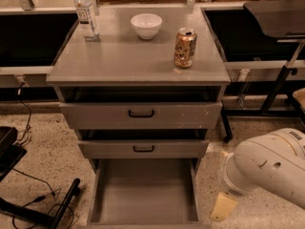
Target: Close bottom drawer
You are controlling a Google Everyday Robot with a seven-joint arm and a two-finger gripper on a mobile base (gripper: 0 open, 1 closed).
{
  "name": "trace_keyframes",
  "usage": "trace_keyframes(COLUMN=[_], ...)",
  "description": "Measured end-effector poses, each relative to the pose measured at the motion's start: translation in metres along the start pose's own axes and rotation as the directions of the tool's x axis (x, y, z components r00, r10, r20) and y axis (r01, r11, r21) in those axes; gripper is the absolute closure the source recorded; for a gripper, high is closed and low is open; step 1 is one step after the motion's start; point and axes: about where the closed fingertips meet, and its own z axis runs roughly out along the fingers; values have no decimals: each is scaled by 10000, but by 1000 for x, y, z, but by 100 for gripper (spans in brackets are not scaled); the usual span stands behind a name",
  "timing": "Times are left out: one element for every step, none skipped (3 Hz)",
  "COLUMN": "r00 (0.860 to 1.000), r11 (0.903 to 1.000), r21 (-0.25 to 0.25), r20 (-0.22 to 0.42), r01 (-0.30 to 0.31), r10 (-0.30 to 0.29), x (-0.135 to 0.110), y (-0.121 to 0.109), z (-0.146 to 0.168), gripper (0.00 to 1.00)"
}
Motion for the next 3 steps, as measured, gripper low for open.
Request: trace_keyframes(r00=[9993, 9975, 9984], r11=[9998, 9999, 9988], r21=[183, 29, -393], r20=[-366, -690, -472], r01=[16, 149, 296], r10=[-9, -146, -314], x=[0, 13, 21], y=[2, 23, 57], z=[13, 74, 137], gripper=[0, 0, 0])
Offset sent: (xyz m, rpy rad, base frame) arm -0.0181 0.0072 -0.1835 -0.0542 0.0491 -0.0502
